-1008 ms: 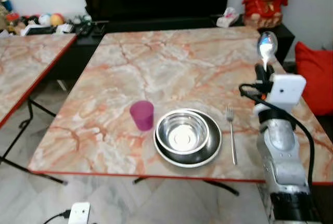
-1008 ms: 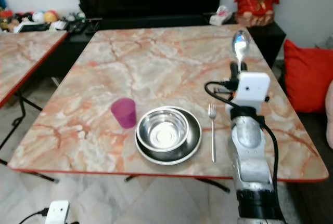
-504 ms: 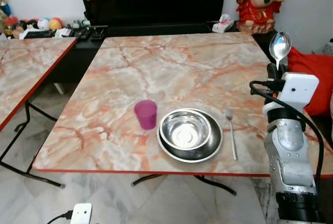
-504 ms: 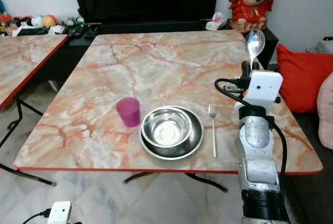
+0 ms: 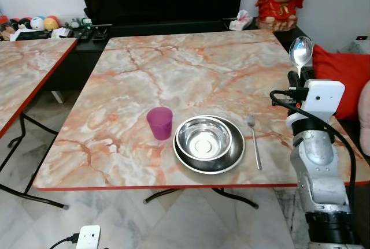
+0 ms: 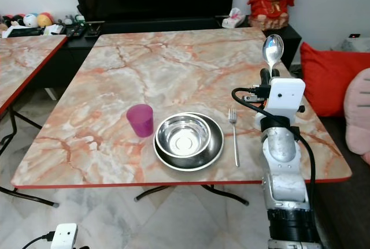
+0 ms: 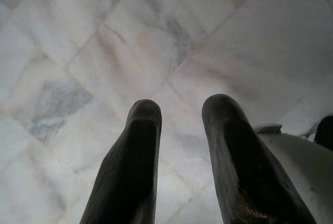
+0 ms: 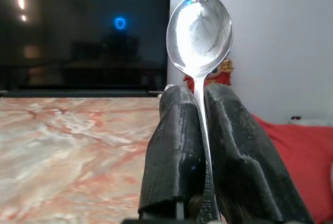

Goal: Setting the table

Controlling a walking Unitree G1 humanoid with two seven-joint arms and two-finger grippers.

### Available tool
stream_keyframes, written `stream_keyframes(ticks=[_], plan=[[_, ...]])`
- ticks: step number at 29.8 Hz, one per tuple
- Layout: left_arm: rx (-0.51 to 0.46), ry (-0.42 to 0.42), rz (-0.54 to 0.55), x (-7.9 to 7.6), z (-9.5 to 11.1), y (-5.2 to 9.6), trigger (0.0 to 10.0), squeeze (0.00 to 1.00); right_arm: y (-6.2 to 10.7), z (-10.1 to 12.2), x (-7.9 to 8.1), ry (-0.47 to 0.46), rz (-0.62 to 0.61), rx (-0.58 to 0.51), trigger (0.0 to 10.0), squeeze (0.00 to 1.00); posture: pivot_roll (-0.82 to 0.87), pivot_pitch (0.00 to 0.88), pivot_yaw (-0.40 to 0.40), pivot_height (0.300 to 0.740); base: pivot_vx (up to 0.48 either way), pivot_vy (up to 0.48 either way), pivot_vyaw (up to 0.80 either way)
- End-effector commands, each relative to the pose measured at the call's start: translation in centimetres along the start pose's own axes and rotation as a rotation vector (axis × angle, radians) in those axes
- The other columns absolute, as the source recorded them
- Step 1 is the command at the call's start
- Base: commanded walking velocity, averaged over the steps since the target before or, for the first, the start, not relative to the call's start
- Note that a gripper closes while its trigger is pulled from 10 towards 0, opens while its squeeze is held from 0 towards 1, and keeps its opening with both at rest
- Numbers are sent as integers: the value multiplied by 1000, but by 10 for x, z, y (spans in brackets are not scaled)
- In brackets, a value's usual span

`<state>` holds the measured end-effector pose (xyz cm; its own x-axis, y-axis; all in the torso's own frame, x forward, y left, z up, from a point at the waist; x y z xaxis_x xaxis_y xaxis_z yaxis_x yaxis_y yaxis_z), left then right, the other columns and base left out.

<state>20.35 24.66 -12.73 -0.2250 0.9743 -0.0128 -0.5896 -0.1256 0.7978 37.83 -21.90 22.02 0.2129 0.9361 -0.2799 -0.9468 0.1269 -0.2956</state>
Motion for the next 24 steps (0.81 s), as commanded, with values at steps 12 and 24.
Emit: stream_keyframes(ticks=[12,24], plan=[[-1,27,-5,-3,2,-1,10000,0,-14,-66,-24,-57,31,357,10000,0,-60,0,49,740,0,0,0],[2,22,-17,-4,4,-2,10000,0,-10,-111,-14,-129,137,535,10000,0,-35,0,59,740,0,0,0]])
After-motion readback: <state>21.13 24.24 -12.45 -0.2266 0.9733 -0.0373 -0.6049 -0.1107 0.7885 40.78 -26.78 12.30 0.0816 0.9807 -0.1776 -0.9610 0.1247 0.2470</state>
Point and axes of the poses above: a point about 5 cm out from each wrist's last joint towards the gripper, its own y axis pointing back from the gripper into the wrist, its own z axis along the axis of the wrist's last joint, x = y × z, the point moved 6 cm from there along -y, pointing out of the wrist towards the gripper, and after that the axes turned 9 degrees about y, right-handed, at the moved point
